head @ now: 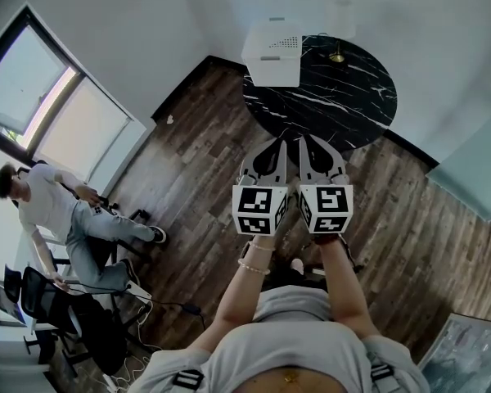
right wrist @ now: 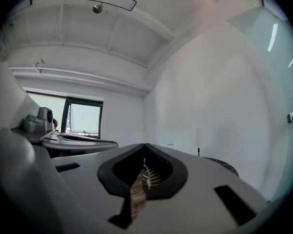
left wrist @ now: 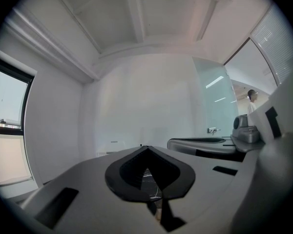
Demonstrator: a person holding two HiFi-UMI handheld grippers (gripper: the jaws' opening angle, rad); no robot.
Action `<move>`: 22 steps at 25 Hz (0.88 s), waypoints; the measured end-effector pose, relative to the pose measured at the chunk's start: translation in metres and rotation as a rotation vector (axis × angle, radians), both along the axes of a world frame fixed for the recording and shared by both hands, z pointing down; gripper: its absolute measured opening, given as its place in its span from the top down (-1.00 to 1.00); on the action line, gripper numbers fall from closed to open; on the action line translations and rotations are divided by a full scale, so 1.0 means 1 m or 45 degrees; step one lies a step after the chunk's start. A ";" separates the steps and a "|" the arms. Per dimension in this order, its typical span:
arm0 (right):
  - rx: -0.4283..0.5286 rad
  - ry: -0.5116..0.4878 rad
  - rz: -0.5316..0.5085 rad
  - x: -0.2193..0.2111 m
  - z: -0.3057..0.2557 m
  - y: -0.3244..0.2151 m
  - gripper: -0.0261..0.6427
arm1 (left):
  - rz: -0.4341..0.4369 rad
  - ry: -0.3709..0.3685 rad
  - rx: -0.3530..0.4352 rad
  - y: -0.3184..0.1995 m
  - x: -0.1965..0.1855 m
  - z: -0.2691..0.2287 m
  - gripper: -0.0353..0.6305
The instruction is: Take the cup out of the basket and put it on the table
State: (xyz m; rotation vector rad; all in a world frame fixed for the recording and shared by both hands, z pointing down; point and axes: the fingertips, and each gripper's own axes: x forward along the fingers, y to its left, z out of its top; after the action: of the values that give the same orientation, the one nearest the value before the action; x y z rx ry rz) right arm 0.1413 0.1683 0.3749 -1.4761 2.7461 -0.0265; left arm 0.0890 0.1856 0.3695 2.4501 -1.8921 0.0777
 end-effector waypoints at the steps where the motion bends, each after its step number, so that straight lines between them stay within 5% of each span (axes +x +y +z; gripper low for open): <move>1: 0.001 -0.002 0.004 0.001 -0.001 -0.001 0.89 | 0.002 -0.001 0.001 -0.001 0.000 0.000 0.88; 22: 0.016 0.001 0.144 -0.043 -0.005 -0.085 0.89 | 0.149 0.012 0.013 -0.095 -0.041 -0.003 0.88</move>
State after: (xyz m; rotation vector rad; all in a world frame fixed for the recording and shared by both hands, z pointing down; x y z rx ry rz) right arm 0.0982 0.0832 0.3702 -1.6260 2.6533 -0.0067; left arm 0.0478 0.0910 0.3665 2.5612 -1.7481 0.0604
